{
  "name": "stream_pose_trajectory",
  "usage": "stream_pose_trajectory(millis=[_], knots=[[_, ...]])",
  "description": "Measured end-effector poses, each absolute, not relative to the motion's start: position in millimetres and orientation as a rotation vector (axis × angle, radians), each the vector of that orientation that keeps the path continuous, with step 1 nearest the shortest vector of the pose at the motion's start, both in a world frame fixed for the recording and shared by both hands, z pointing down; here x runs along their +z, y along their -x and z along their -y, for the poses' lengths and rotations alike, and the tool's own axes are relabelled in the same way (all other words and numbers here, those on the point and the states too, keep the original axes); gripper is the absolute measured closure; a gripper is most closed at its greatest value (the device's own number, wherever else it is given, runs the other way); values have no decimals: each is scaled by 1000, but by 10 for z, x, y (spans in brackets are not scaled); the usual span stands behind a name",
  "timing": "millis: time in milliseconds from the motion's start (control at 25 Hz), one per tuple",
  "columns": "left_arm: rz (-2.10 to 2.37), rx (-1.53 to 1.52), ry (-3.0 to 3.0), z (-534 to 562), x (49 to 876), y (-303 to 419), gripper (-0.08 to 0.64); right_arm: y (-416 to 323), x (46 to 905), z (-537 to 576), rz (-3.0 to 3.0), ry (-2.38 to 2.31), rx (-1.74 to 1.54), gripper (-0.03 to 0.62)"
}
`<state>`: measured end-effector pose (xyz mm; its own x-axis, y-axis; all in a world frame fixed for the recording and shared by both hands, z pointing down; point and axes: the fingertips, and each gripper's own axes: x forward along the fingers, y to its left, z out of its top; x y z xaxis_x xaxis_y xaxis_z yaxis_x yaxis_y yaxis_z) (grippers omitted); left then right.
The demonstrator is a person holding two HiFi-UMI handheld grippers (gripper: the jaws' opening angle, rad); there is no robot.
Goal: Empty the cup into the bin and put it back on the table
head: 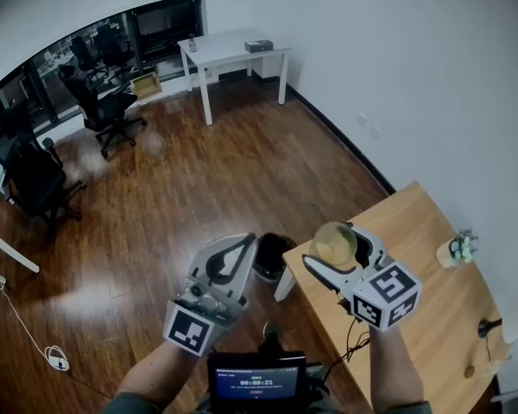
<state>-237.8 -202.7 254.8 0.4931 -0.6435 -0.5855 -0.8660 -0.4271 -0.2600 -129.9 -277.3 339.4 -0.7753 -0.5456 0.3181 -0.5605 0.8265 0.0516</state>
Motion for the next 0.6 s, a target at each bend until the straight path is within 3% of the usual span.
stream_pose_trajectory(millis=[600], knots=[[-1242, 527, 2144, 3322, 2296, 2412, 565, 1481, 3249, 4020, 2731, -774, 25, 193]])
